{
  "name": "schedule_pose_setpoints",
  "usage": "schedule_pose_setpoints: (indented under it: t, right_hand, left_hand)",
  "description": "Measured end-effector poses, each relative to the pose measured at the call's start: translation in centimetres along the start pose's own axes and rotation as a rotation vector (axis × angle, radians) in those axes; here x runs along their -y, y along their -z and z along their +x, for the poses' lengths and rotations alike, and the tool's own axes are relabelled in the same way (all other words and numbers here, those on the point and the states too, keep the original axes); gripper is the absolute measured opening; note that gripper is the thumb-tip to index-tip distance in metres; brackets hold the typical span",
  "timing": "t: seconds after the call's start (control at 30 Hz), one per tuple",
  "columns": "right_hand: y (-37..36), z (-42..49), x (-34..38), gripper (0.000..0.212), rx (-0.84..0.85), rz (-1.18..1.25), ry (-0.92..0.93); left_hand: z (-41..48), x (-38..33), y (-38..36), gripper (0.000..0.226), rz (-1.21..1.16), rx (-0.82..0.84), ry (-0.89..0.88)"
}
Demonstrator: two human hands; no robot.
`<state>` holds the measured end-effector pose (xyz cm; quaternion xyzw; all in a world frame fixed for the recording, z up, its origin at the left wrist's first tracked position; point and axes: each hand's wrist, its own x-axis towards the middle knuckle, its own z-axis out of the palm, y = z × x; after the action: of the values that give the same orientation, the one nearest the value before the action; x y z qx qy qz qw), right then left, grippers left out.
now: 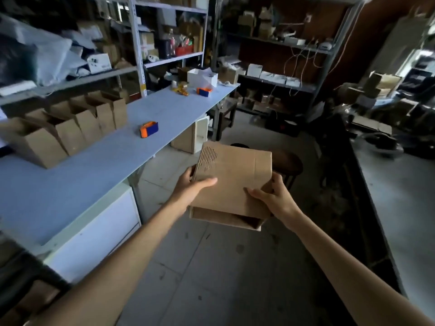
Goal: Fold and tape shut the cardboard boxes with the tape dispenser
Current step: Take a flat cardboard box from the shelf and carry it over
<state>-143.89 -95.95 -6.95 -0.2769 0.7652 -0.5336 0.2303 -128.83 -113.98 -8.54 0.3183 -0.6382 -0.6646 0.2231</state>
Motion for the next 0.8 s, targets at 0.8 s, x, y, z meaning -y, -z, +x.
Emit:
schedule_pose_setpoints:
  t: [0.8]
  right_hand:
    - [-6.6, 41.6, 2.5, 0.066, 0.799, 0.031, 0.26]
  left_hand:
    - [22.8, -2.1, -1.6, 0.05, -0.087, -0.83, 0.032]
